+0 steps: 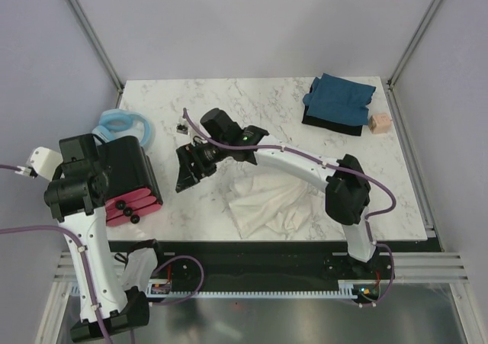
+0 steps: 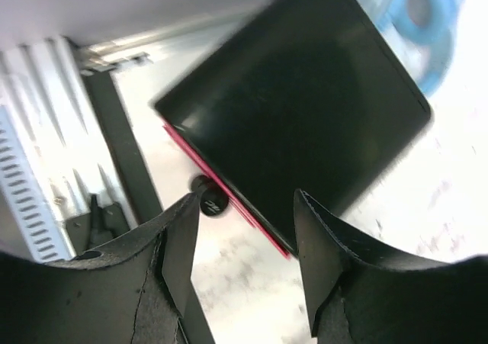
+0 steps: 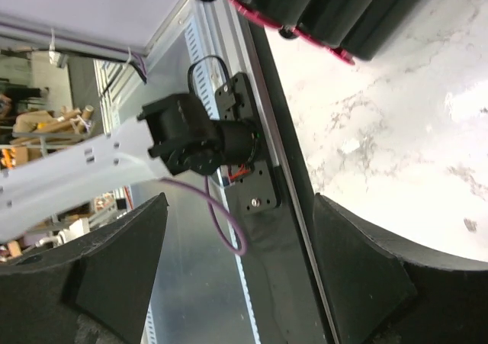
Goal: Fold and stack the t-shirts
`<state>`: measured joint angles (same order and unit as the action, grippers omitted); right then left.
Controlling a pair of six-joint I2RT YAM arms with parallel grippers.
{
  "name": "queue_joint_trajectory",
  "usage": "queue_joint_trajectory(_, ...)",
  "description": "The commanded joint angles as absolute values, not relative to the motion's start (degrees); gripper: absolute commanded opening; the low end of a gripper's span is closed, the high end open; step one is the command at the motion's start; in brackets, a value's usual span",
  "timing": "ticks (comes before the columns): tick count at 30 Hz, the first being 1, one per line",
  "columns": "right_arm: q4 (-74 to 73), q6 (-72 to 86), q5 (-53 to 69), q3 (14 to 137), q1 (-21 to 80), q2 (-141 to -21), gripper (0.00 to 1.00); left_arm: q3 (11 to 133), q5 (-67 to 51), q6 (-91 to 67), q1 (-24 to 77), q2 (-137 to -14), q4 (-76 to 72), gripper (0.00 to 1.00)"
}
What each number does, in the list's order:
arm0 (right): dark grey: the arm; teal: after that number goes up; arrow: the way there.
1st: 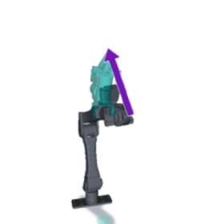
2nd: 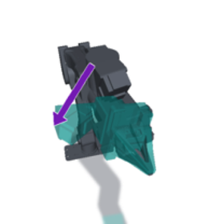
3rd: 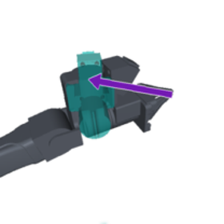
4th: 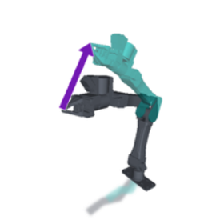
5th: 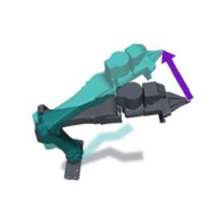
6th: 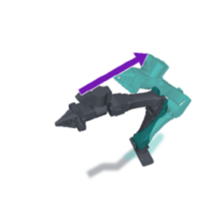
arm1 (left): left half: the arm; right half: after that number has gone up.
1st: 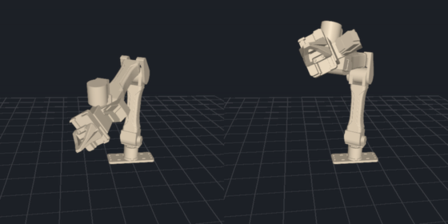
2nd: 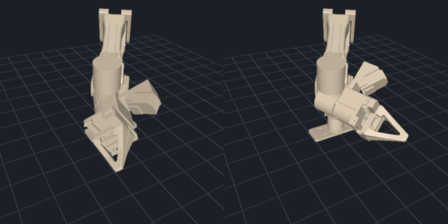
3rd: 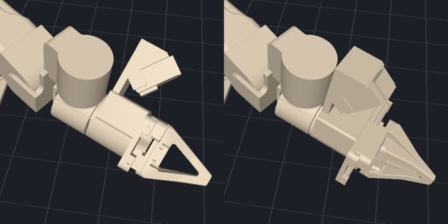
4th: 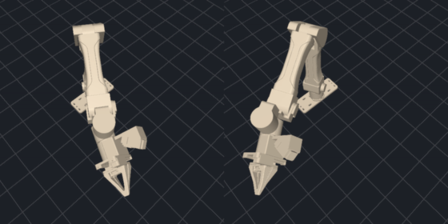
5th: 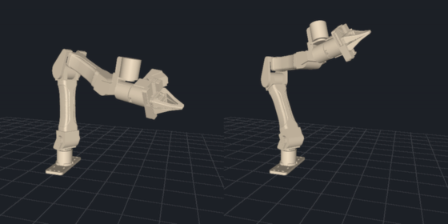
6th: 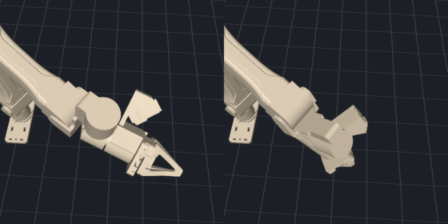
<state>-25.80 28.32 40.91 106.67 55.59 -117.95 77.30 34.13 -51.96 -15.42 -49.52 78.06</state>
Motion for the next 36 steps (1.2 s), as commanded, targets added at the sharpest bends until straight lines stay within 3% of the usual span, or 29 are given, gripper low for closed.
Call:
queue_joint_trajectory(1, -26.20, 24.35, 39.37, 100.04, 54.15, -112.15, 0.85, 81.30, 16.21, -39.09, -15.73, -53.26, 78.47, 0.59)
queue_joint_trajectory(3, -25.23, 24.35, 40.87, 98.44, 52.13, -111.45, 0.85, 81.91, 4.91, -32.11, -15.82, -52.21, 70.18, 0.59)
queue_joint_trajectory(11, -20.66, 27.16, 42.01, 93.34, 50.27, -109.51, 0.84, 94.88, -16.15, -18.90, -15.73, -54.30, 38.36, 0.67)
queue_joint_trajectory(13, -20.57, 26.98, 41.75, 92.73, 50.19, -109.69, 0.84, 99.38, -17.31, -19.33, -15.82, -58.78, 35.08, 0.67)
queue_joint_trajectory(16, -20.74, 26.54, 40.96, 92.55, 50.10, -109.86, 0.84, 114.04, -14.78, -17.94, -15.82, -68.15, 36.81, 0.68)
queue_joint_trajectory(18, -20.74, 26.46, 40.61, 92.20, 49.92, -109.60, 0.84, 131.25, -13.10, -15.83, -15.82, -74.49, 43.29, 0.70)
queue_joint_trajectory(20, -20.74, 26.46, 40.17, 91.76, 49.83, -109.16, 0.84, 136.91, -11.96, -18.70, -15.82, -77.34, 41.50, 0.75)
queue_joint_trajectory(22, -20.57, 26.46, 39.47, 90.71, 49.83, -108.90, 0.84, 137.11, -12.21, -22.48, -15.82, -76.12, 39.30, 0.76)
queue_joint_trajectory(29, -20.57, 26.72, 38.94, 89.13, 49.83, -108.98, 0.84, 112.87, -27.58, -47.79, -15.82, -64.53, 25.23, 0.73)
queue_joint_trajectory(33, -20.57, 26.98, 39.37, 88.68, 49.75, -109.51, 0.84, 110.04, -29.44, -44.13, -15.73, -60.21, 26.10, 0.78)
queue_joint_trajectory(36, -20.04, 27.68, 40.34, 89.12, 49.83, -110.48, 0.84, 115.03, -33.91, -41.31, -15.73, -62.13, 31.36, 0.80)
